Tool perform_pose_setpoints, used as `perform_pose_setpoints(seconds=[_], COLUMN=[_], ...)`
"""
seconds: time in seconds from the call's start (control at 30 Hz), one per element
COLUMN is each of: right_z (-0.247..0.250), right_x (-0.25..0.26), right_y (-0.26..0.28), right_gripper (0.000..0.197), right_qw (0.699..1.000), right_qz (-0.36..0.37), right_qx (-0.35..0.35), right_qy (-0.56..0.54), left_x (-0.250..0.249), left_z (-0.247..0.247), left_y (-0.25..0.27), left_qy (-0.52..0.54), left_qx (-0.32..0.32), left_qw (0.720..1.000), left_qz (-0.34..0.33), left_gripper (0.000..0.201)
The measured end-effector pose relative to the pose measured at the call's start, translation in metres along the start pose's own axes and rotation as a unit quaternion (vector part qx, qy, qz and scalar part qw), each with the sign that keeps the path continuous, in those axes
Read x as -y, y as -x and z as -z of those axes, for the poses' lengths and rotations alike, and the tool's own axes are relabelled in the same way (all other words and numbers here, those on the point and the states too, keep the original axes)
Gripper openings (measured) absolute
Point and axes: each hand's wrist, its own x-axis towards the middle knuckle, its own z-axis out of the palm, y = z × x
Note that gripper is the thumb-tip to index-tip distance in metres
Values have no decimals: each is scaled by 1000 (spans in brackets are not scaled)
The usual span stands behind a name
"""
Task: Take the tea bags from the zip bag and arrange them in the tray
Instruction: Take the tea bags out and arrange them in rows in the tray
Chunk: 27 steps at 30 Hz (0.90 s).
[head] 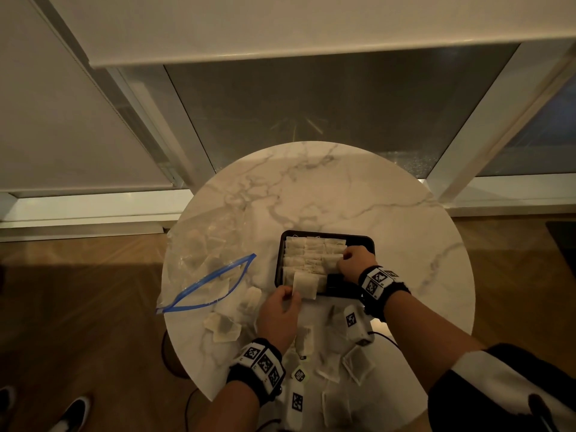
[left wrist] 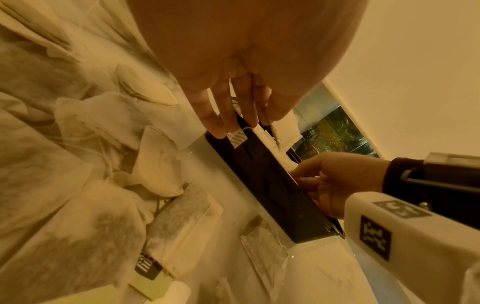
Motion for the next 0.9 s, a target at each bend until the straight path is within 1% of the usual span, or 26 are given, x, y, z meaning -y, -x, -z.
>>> perform_pose_setpoints(seconds=[0.13, 0.23, 0.33, 0.47, 0.7, 0.8, 0.9], right_z=[-2, -4, -7, -8, -4, 4, 13], right_x=[-1, 0, 2, 3, 5, 7, 6], right_y=[-3, -4, -8, -12, -7, 1, 13], right_gripper=[8, 9, 13, 10, 15, 15, 15], right_qw=[999, 998, 998, 998, 997, 997, 994], right_qz=[-13, -18, -17, -21, -8, 8, 18], right_qx=[-38, -59, -63, -60, -59, -74, -104], right_qy=[1, 6, 24, 30, 50, 33, -7], left_x=[1, 2, 3, 2, -8, -12, -15], left_z=[1, 1, 0, 1, 5, 5, 5], left_y=[0, 0, 0, -1, 3, 3, 4], left_qy=[6, -1, -5, -4, 14, 18, 34], left_qx=[-2, -3, -2, -4, -2, -3, 0], left_qw=[1000, 1000, 1000, 1000, 1000, 1000, 999], left_qz=[1, -2, -1, -2, -3, -5, -7], left_gripper=[15, 15, 16, 14, 4, 5, 7])
